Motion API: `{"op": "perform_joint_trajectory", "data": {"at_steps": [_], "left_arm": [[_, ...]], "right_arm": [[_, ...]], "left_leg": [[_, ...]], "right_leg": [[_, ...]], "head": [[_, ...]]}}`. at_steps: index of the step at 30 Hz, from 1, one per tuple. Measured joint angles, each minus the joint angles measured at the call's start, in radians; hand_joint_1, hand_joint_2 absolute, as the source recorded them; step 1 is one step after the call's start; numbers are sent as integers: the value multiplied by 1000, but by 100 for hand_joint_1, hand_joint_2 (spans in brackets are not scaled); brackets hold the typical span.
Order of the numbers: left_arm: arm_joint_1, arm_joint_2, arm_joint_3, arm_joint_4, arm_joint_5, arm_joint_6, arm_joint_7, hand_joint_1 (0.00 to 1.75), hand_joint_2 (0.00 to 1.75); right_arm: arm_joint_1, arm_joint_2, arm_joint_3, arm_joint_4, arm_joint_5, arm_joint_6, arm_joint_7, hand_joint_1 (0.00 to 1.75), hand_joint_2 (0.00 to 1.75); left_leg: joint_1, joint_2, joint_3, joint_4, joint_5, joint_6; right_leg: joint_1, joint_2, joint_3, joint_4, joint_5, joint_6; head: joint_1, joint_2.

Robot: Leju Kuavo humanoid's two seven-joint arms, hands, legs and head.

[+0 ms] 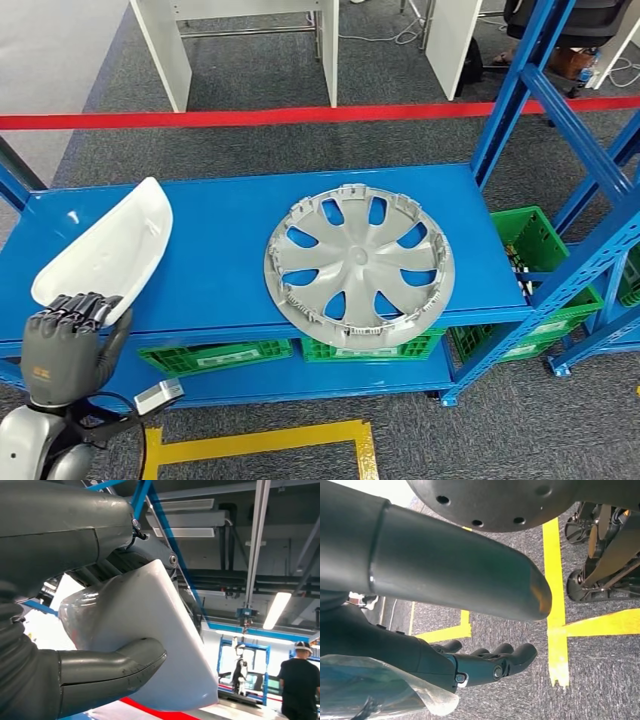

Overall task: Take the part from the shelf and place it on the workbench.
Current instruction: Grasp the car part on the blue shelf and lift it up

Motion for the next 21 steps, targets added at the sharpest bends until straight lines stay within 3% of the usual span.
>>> {"op": "perform_joint_trajectory", "data": {"at_steps": [15,18,21], "left_arm": [[93,17,88,-42,22,0,-40,175,175],[98,21,95,-42,23,0,-40,175,175],[102,26,100,-44,23,0,-40,175,175]], "right_arm": [[-10,27,39,-6,16,-7,14,0,0],[-12,31,44,-8,17,-7,14,0,0],[-13,34,45,-8,17,-7,14,0,0]], "left_leg": [[-2,0,-2,6,-2,3],[-3,0,-5,12,-3,9],[1,2,-4,-5,14,25]], "right_leg": [[-4,0,0,-2,2,3],[-5,0,0,-3,6,8],[-4,0,-5,-3,3,20]], "head": [[0,0],[0,0],[0,0]]}}
